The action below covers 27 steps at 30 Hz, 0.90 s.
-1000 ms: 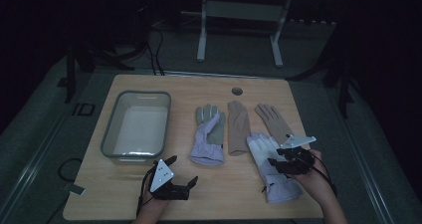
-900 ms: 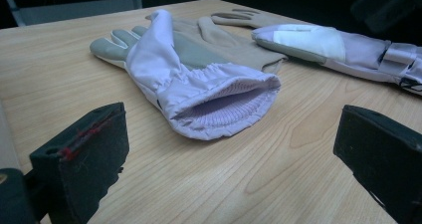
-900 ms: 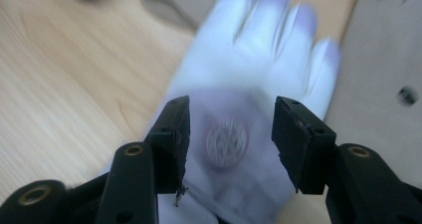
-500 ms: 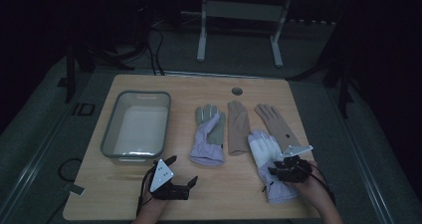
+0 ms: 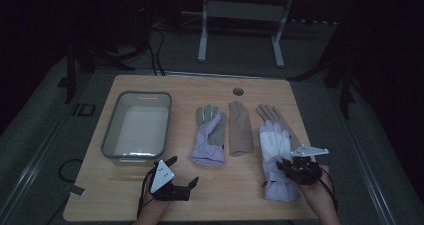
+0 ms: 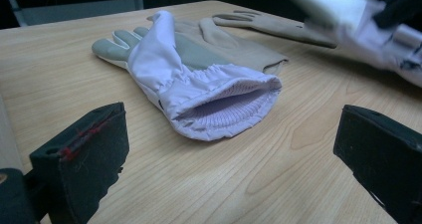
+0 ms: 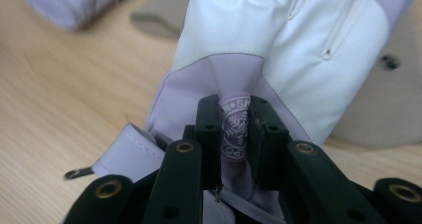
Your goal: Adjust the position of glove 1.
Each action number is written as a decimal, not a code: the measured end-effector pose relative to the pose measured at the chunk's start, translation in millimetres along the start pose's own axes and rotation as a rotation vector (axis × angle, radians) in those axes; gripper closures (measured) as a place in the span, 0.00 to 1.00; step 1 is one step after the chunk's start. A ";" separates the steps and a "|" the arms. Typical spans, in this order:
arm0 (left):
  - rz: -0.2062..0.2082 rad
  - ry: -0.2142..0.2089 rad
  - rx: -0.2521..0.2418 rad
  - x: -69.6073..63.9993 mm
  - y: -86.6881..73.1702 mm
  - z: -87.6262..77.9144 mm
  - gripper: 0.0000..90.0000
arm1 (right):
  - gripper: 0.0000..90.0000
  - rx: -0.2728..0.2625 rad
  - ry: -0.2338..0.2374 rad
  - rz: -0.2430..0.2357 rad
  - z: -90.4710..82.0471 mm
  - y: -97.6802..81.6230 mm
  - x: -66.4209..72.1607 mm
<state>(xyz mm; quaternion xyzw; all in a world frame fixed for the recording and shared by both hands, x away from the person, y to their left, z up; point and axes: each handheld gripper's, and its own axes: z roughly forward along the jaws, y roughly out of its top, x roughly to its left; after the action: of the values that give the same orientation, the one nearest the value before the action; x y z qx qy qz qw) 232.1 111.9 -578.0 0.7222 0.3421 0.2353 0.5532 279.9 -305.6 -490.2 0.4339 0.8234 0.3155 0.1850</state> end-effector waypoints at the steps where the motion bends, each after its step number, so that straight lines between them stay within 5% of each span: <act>1: 0.000 0.000 0.000 -0.1 0.0 0.0 0.01 | 0.86 -0.012 -0.002 -0.003 -3.8 3.5 0.4; 13: -0.001 0.000 -0.003 -0.4 0.0 0.0 0.01 | 0.85 -0.127 -0.031 0.001 -24.7 58.2 7.0; 27: 0.000 -0.001 -0.003 0.4 0.0 -0.2 0.01 | 0.85 -0.177 -0.007 0.022 -7.1 118.8 28.1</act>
<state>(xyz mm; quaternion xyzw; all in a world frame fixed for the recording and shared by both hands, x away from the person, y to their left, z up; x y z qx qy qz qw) 232.2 112.4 -577.9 0.7215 0.3416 0.2355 0.5543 331.2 -234.4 -405.1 0.4259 0.7868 0.3876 0.2223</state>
